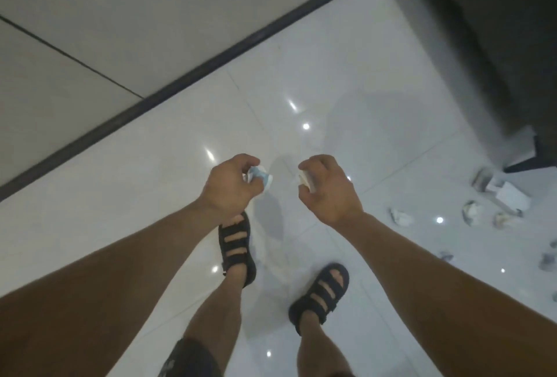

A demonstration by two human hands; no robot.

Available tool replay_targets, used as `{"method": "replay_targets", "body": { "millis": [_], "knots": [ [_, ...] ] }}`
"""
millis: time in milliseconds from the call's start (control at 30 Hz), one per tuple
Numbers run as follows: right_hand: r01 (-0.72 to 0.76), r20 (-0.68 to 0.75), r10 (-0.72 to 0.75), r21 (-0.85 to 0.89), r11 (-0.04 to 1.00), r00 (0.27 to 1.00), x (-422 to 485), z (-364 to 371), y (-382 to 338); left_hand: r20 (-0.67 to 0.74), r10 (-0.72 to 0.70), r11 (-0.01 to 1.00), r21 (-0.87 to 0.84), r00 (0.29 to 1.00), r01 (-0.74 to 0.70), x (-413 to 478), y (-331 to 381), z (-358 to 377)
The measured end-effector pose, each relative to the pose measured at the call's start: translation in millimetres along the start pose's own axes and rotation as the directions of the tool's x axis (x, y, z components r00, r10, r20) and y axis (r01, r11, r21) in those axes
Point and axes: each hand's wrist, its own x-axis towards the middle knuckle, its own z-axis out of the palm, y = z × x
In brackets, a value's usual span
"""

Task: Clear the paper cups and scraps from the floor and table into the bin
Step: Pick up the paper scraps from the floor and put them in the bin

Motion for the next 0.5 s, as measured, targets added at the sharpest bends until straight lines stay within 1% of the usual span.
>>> {"method": "replay_targets", "body": {
  "millis": [100,167,233,333,500],
  "knots": [
    [0.085,0.003,-0.085,-0.034,0.996,0.996,-31.8,-53.6,-55.1,-0.039,0.015,0.999,-0.028,0.999,-0.016,-54.1,45.6,-45.3],
    [0.133,-0.01,-0.134,-0.032,0.991,0.991,-57.7,-81.6,-88.5,-0.108,0.019,0.998,-0.054,0.994,-0.025,-94.7,67.8,-74.1],
    [0.177,-0.019,-0.177,-0.022,0.984,0.984,-86.6,-103.7,-115.8,-0.185,-0.008,0.995,-0.097,0.983,-0.011,-138.5,81.2,-97.4],
    [0.261,-0.006,-0.261,-0.004,0.965,0.965,-136.0,-131.5,-154.9,-0.314,-0.078,0.982,-0.187,0.946,0.019,-215.6,87.7,-122.7],
    [0.407,0.071,-0.405,-0.028,0.913,0.912,-203.0,-157.4,-224.7,-0.423,-0.199,0.951,-0.302,0.884,0.07,-344.8,67.3,-139.5]
  ]
}}
